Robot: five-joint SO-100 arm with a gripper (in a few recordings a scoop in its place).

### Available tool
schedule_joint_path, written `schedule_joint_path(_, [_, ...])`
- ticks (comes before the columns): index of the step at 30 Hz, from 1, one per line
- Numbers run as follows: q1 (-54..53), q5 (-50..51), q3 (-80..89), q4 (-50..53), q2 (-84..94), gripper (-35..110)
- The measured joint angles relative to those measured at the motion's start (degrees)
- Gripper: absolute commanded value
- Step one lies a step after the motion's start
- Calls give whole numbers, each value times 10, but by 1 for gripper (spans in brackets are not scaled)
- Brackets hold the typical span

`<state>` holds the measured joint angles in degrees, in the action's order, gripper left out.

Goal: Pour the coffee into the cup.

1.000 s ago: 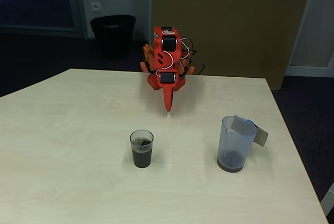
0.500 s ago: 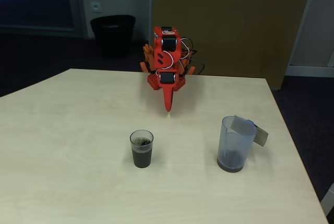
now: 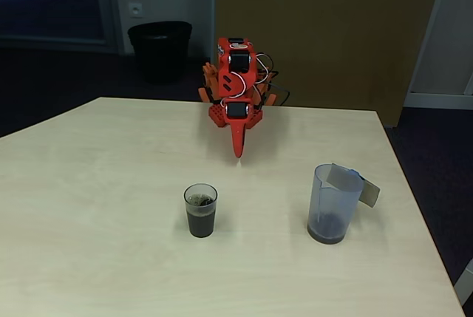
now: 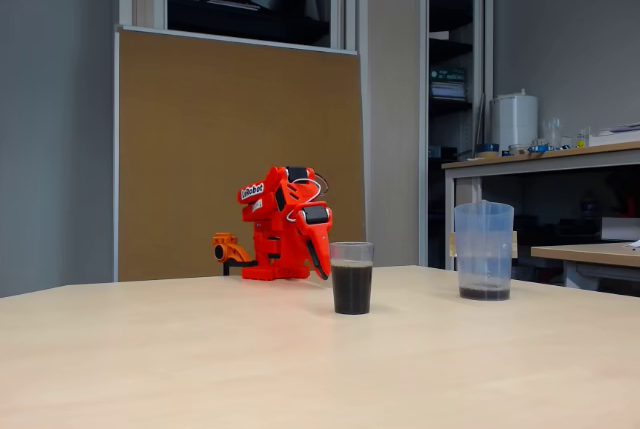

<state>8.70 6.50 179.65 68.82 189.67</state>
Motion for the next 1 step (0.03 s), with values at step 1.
schedule_joint_path(1, [0, 0, 0, 0, 0, 0])
